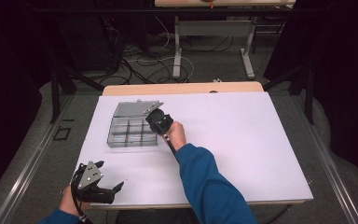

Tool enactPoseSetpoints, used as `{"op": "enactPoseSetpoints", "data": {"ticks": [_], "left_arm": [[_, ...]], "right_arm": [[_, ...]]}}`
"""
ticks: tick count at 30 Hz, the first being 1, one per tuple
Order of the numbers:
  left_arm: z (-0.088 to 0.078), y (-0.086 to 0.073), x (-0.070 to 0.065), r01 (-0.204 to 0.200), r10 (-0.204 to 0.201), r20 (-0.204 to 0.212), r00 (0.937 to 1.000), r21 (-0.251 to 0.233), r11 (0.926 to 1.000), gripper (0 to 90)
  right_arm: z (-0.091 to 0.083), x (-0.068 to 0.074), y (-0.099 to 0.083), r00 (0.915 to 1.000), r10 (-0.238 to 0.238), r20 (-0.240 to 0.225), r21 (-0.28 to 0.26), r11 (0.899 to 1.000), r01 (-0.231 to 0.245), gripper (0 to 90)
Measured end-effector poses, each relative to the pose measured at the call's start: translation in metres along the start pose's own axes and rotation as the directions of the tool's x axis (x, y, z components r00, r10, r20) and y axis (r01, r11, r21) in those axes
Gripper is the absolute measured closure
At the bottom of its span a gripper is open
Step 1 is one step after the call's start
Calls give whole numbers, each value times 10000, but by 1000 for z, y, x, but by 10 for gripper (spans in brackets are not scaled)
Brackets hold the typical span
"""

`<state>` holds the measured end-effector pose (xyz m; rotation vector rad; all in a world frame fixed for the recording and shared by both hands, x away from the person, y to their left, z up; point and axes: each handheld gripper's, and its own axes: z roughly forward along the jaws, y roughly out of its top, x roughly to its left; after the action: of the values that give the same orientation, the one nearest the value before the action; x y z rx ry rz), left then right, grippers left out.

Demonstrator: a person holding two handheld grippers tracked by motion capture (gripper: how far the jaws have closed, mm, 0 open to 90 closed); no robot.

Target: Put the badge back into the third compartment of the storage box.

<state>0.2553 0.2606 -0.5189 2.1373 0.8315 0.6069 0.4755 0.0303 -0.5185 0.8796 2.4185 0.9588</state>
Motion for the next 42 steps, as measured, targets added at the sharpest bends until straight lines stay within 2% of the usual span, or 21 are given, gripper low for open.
{"op": "enactPoseSetpoints", "data": {"ticks": [3,4,7,23,28,30,31,32,34,36,37,39,40,42], "left_arm": [[0,0,0,33,-33,47,10000,-5,10000,3],[0,0,0,22,-22,38,10000,-3,10000,3],[0,0,0,1,-1,28,10000,-2,10000,3],[0,0,0,1,-1,32,10000,-10,10000,3],[0,0,0,11,-11,27,10000,-14,10000,3],[0,0,0,13,-13,19,10000,-20,10000,3],[0,0,0,-1,1,16,10000,-14,10000,3],[0,0,0,0,0,15,10000,-14,10000,3],[0,0,0,13,-12,40,10000,-26,10000,3],[0,0,0,17,-17,30,10000,-21,10000,3],[0,0,0,9,-9,30,10000,-16,10000,3],[0,0,0,8,-8,19,10000,-22,10000,3],[0,0,0,-2,2,2,10000,-3,10000,3],[0,0,0,-26,26,-21,10000,13,10000,3]], "right_arm": [[2,3,0,9997,241,87,-42,9997,-241,876],[3,2,0,10000,-17,55,28,10000,17,875],[4,2,0,9999,-148,68,36,9999,147,875],[10,7,-1,9997,-231,129,293,9993,227,866],[2,4,1,10000,20,-12,82,10000,-19,758],[-5,2,1,9997,73,-217,14,10000,-73,717],[-8,1,2,9997,50,-231,-57,10000,-51,670],[-13,2,2,9988,316,-367,24,9995,-316,643],[-20,-1,2,9978,177,-634,16,9998,-176,583],[-28,-3,1,9958,240,-880,15,9997,-239,521],[-32,-3,0,9941,430,-993,110,9991,-422,485],[-38,-6,-2,9924,185,-1220,7,9998,-186,413],[-43,-5,-4,9899,377,-1368,81,9993,-369,380],[-50,-7,-8,9873,239,-1572,7,9997,-241,308]]}}
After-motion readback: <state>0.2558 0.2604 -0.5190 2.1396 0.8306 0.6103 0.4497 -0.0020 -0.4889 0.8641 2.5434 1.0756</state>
